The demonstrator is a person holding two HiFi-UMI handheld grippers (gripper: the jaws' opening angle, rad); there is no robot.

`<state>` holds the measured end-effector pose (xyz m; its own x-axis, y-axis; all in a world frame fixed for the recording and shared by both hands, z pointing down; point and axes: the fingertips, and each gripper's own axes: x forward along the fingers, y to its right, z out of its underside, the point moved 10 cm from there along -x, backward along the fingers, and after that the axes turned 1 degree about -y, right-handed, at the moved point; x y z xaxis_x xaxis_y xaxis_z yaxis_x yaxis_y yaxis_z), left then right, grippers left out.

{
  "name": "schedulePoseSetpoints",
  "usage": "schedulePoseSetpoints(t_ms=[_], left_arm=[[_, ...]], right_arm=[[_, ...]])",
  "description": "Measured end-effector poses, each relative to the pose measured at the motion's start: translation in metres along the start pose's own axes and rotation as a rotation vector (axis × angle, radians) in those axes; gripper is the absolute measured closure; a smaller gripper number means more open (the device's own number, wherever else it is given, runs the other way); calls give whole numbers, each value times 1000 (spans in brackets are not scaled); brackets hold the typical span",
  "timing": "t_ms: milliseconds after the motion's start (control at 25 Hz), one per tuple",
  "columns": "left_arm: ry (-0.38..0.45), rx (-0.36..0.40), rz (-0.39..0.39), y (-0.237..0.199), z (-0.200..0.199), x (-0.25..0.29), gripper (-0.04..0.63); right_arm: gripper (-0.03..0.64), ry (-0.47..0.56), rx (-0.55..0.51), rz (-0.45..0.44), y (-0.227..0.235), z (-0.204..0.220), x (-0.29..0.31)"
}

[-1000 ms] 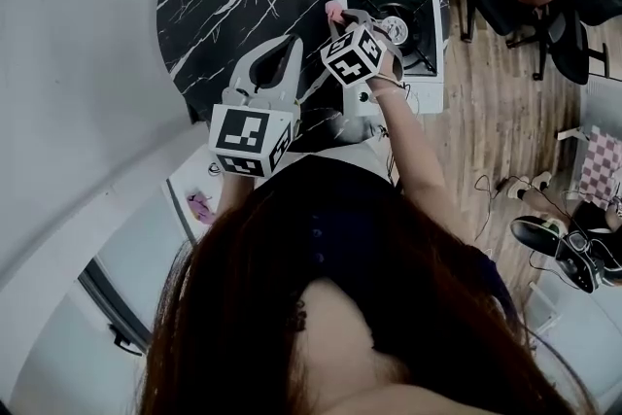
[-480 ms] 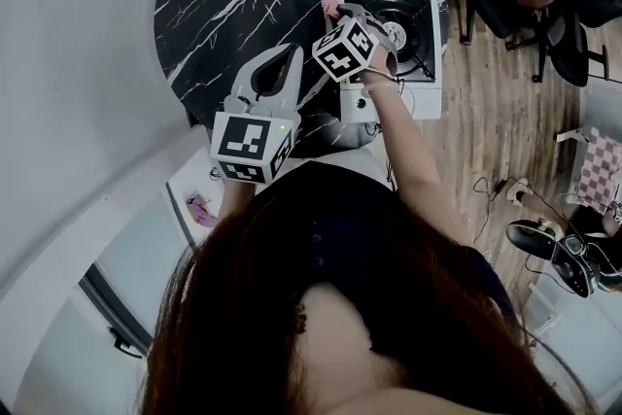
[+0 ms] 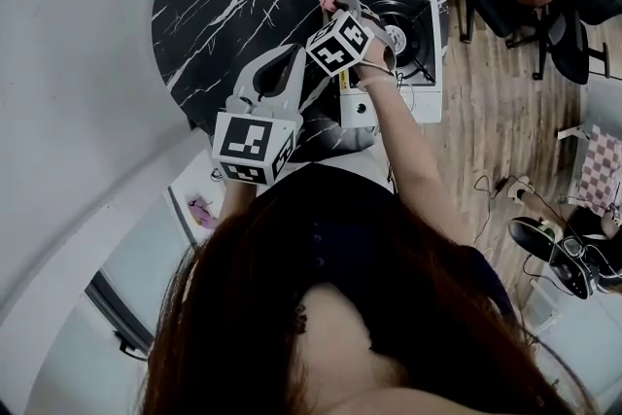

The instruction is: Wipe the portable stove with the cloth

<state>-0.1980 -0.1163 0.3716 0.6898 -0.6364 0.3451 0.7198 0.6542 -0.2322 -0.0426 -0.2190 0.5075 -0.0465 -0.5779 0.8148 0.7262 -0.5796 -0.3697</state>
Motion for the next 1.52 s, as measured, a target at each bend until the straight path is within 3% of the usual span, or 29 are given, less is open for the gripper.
schedulePoseSetpoints(t_ms=[1120,1520], left_arm=[[-29,-2,2,-21,-5,13,586],[-30,10,10,-28,-8,18,586]], right_arm=[[560,-46,-5,38,28,-26,22],[560,-37,39,-11,39,-34,27]])
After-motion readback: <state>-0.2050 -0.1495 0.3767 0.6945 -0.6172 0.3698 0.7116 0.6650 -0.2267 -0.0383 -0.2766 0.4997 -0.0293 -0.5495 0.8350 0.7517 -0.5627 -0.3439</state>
